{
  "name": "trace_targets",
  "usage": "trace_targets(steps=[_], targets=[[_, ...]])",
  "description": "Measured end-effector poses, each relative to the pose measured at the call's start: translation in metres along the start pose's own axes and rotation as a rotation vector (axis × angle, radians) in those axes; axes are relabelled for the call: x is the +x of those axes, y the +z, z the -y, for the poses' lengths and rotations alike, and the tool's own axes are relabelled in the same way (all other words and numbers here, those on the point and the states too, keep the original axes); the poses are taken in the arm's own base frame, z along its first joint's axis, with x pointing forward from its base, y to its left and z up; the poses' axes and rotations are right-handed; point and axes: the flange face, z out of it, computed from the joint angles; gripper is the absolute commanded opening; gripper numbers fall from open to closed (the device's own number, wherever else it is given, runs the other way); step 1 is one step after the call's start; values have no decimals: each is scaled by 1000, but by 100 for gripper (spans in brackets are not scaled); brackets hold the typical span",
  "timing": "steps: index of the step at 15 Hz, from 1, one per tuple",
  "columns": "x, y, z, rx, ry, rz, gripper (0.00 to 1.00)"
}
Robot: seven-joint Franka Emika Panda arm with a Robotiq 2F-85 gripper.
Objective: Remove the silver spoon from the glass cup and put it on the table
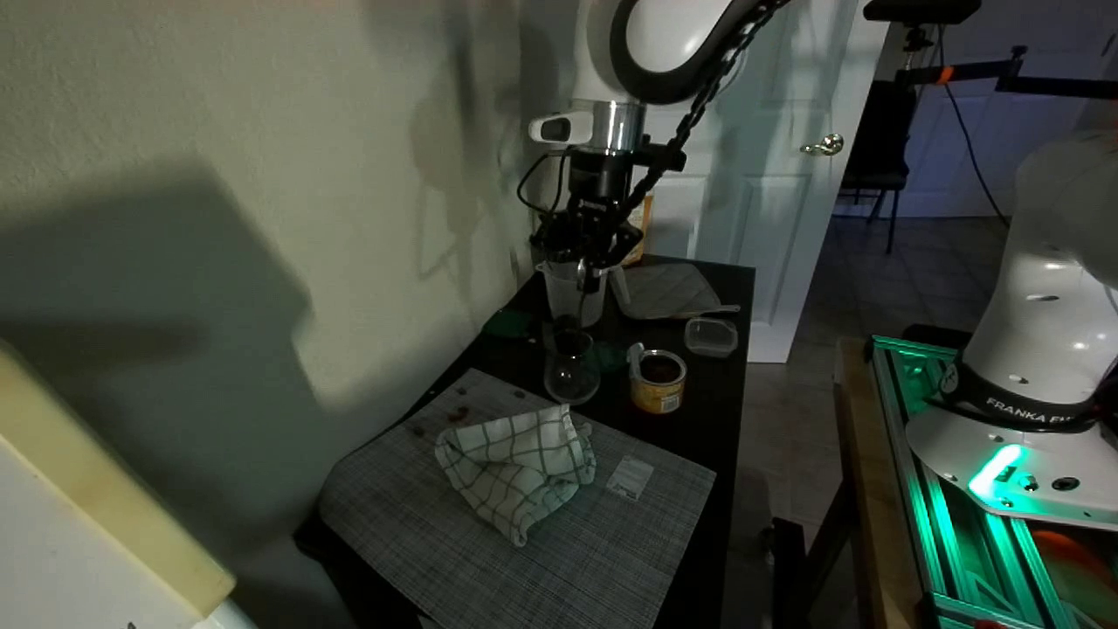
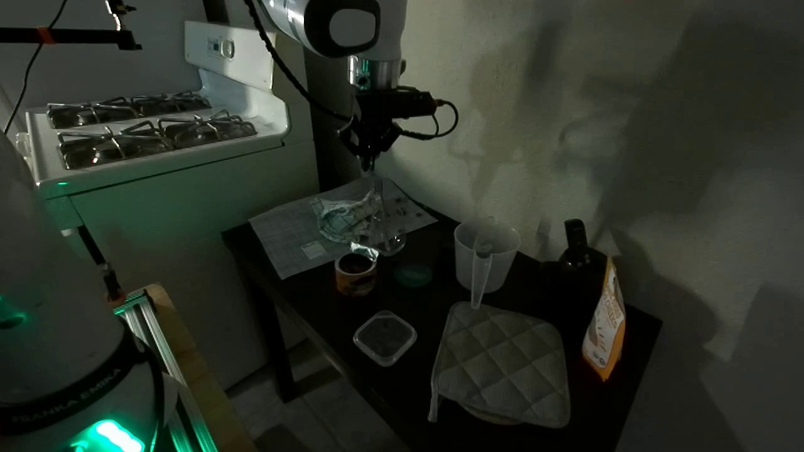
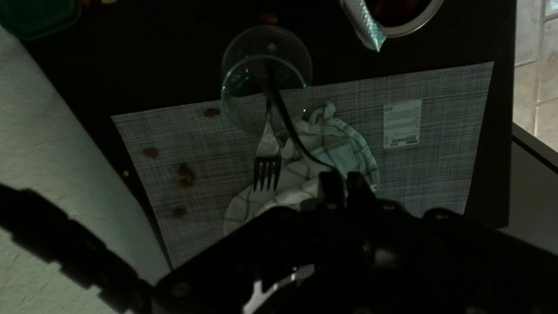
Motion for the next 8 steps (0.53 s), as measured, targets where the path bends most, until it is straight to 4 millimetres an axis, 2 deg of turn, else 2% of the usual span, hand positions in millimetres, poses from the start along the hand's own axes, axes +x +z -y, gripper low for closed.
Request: trace_targets(steps=[3,5,8], targets=[[13,-29,9,-39,-19,-17,3],[23,-42,24,-34,-52,-14,3],[40,-42,55,4,-122,2,3]])
